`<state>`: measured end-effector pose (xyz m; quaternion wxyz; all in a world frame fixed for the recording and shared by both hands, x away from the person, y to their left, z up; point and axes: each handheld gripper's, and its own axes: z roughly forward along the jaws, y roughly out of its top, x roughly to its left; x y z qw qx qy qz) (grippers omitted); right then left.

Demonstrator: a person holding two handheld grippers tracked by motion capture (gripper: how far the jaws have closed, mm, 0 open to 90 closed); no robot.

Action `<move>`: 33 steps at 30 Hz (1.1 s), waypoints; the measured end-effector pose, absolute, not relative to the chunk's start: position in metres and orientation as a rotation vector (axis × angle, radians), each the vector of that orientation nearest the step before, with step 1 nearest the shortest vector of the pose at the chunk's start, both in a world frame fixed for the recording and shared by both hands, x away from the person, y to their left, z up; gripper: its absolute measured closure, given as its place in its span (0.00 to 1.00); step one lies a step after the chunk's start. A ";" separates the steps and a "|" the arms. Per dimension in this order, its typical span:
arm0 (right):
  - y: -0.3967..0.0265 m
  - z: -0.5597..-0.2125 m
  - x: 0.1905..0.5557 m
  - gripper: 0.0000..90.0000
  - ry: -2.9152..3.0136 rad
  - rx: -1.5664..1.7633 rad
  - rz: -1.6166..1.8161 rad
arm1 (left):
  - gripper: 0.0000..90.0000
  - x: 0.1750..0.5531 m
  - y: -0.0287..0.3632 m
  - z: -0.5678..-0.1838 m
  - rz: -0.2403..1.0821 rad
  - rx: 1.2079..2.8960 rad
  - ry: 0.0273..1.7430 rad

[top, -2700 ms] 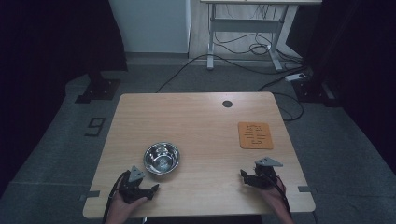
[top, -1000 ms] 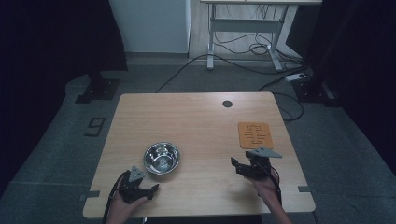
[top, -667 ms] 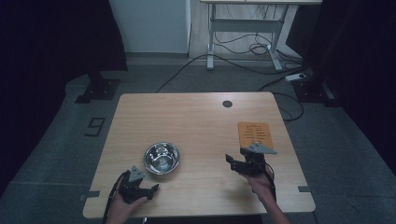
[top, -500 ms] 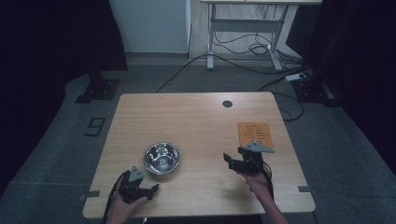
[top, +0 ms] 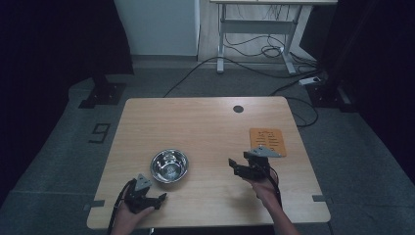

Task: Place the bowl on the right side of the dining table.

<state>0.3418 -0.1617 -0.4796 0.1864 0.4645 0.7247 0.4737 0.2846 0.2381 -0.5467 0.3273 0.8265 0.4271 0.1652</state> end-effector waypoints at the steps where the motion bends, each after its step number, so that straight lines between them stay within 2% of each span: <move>1: -0.161 -0.479 0.342 0.33 2.042 1.306 1.334 | 0.14 0.285 0.238 -0.547 0.433 2.165 1.119; 33: -0.124 -0.469 0.353 0.33 2.087 1.253 1.345 | 0.14 0.285 0.238 -0.547 0.432 2.165 1.119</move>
